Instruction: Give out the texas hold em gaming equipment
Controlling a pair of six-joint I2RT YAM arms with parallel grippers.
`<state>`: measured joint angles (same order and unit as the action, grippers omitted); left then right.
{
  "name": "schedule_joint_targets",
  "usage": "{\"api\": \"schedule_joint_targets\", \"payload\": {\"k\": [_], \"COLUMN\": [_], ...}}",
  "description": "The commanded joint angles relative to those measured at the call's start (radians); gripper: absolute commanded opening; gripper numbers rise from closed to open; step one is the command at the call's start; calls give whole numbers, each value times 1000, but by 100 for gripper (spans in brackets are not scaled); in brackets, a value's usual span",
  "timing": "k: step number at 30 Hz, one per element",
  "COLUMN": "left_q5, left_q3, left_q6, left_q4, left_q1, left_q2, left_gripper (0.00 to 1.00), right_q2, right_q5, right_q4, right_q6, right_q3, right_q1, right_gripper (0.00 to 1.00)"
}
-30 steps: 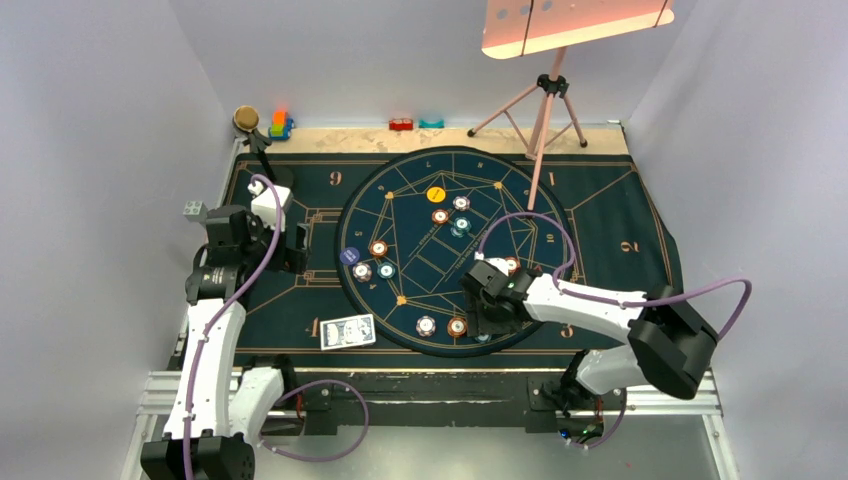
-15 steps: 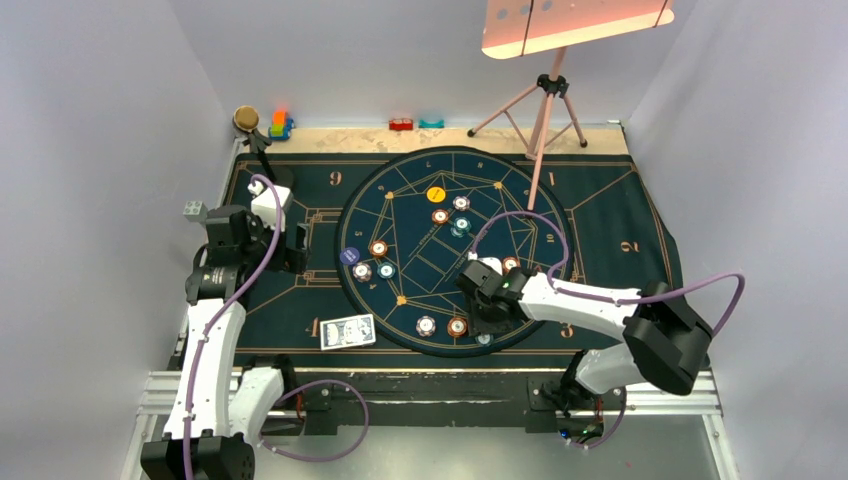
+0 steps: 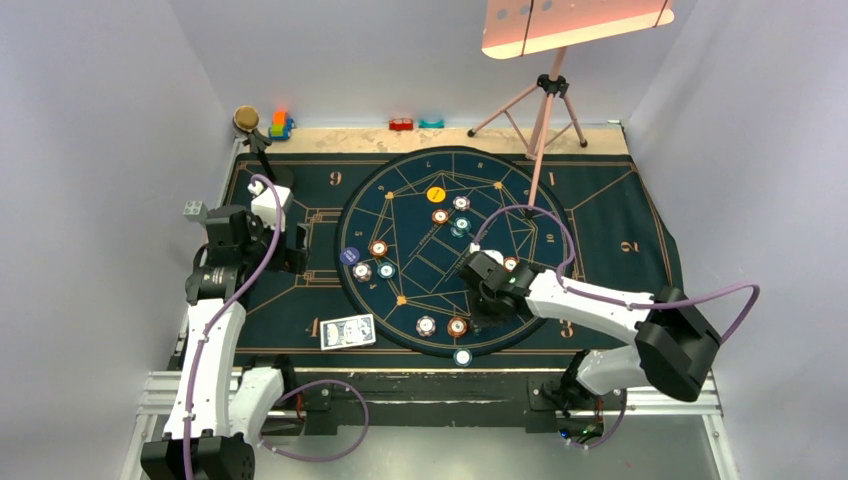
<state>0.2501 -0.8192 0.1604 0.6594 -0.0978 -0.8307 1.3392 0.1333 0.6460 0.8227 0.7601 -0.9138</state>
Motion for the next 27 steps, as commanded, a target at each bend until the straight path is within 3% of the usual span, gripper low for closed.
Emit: {"api": "schedule_joint_targets", "payload": {"k": [1, 12, 21, 27], "left_q5": [5, 12, 25, 36], "left_q3": [3, 3, 4, 4], "left_q6": [8, 10, 17, 21], "left_q4": [-31, -30, -25, -22], "left_q1": [-7, -8, -8, -7], "left_q2": [12, 12, 11, 14], "left_gripper": [100, 100, 100, 100], "right_q2": [-33, -148, 35, 167], "right_q5": [48, 112, 108, 44], "right_q4": [44, 80, -111, -214], "right_q6": [-21, -159, -226, -244], "right_q3": [-5, 123, 272, 302], "right_q1": [76, 405, 687, 737], "right_gripper": [0, 0, 0, 0]}}
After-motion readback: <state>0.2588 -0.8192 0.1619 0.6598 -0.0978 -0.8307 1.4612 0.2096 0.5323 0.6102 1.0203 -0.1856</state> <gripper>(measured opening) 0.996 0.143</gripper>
